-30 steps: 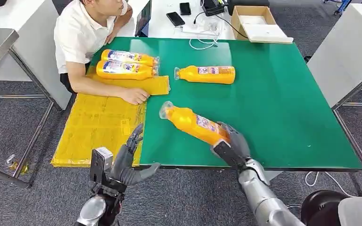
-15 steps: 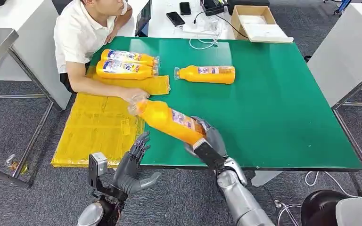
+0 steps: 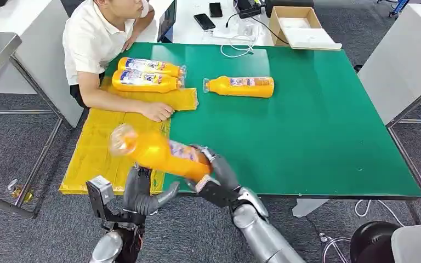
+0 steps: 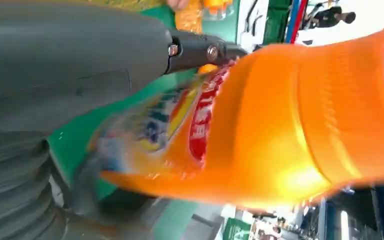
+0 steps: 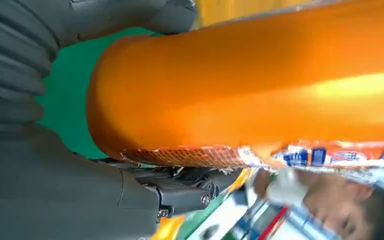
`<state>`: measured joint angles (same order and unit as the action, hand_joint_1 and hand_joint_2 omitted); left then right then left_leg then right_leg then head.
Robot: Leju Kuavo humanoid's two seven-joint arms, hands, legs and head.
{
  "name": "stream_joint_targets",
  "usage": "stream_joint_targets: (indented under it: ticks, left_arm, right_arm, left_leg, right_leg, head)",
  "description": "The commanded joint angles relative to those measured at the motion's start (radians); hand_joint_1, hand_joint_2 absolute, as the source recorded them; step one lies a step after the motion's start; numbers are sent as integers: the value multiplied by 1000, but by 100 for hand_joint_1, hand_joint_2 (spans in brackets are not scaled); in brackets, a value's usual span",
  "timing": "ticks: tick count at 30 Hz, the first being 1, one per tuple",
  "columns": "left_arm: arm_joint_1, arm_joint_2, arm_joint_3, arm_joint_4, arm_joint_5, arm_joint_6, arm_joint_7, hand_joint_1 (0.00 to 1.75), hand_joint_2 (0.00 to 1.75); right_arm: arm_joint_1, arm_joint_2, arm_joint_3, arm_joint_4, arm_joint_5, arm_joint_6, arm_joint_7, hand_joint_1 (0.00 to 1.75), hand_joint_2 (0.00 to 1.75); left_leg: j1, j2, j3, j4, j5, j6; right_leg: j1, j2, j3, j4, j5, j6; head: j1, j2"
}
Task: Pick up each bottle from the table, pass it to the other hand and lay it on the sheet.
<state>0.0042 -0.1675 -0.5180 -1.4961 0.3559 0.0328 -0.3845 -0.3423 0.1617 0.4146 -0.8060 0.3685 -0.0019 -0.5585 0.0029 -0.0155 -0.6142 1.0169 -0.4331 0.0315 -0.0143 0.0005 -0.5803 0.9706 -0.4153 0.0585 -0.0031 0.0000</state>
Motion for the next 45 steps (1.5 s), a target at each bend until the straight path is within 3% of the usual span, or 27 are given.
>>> stream_joint_targets:
  ticks: [1,9,15,16,17,18,24,26,27,28,38,42,43,45]
  left_arm:
    - [-61,13,-19,48,10,12,-1,0,175]
    - [-62,12,-27,31,16,26,-18,0,175]
    - [-61,-7,-31,21,232,-125,100,0,175]
    - [-60,-8,-26,23,261,-143,114,30,175]
    - [-61,-10,-17,32,333,-185,146,169,175]
    - [-64,-9,-13,39,346,-197,147,175,175]
    - [-58,-12,12,37,422,-274,164,175,175]
    - [-57,-12,13,39,431,-286,167,175,175]
    - [-56,-12,14,42,431,-287,167,175,175]
    - [-56,-12,16,44,432,-288,167,175,175]
    - [-50,-10,20,42,417,-282,154,175,175]
    - [-38,3,42,28,322,-231,107,175,175]
    - [-35,13,53,27,261,-191,85,175,175]
    - [-30,40,93,39,120,-86,51,175,175]
  right_arm:
    - [-4,-5,108,-28,-17,-5,17,175,175]
    - [-12,-3,141,6,-31,13,26,175,175]
    - [-58,34,200,136,-21,-3,7,175,175]
    - [-59,38,199,141,-25,-1,6,175,175]
    - [-66,43,204,160,-25,1,5,175,175]
    - [-70,47,208,179,-24,-4,3,175,175]
    - [-49,64,224,228,-37,18,-37,175,175]
    - [-42,65,232,221,-38,24,-42,164,175]
    - [-39,65,232,215,-40,26,-44,131,175]
    - [-35,64,231,210,-43,27,-45,5,175]
    - [-25,66,224,194,-53,25,-45,0,175]
    - [28,51,225,85,-66,24,-32,0,175]
    - [56,39,225,34,-69,22,-31,0,0]
    - [136,5,224,-106,-65,-22,-24,0,0]
  left_leg:
    - [0,0,2,0,0,-1]
    - [0,1,3,0,-1,-1]
    - [0,1,3,0,-1,-1]
    - [0,2,2,0,-1,-1]
    - [1,2,4,0,-2,-2]
    - [0,2,3,-1,-1,-1]
    - [1,1,3,-1,-1,-1]
    - [1,1,4,-1,-1,-1]
    - [1,2,8,-1,-3,-3]
    - [0,0,5,-1,-2,-2]
    - [1,0,2,-1,-1,-1]
    - [0,0,4,-1,-1,-2]
    - [1,0,4,-1,-2,-2]
    - [1,-1,5,-1,-2,-2]
  right_leg:
    - [0,-1,1,0,-1,-1]
    - [0,0,2,0,-1,-2]
    - [1,0,2,0,-1,-2]
    - [1,1,2,0,-1,-2]
    - [1,1,3,0,-1,-3]
    - [0,1,3,0,-1,-2]
    - [1,0,3,-1,-1,-2]
    - [1,-1,3,-1,-1,-2]
    - [1,0,7,0,-3,-4]
    - [1,-1,5,0,-2,-2]
    - [1,-2,2,0,-1,-2]
    - [1,-1,3,0,-2,-2]
    - [1,-1,3,0,-2,-2]
    - [1,-2,5,0,-3,-3]
  head:
    - [0,0]
    - [0,0]
    - [0,0]
    - [0,0]
    - [0,0]
    - [0,0]
    - [0,0]
    - [0,0]
    - [0,0]
    - [0,0]
    - [0,0]
    - [0,0]
    - [0,0]
    - [0,0]
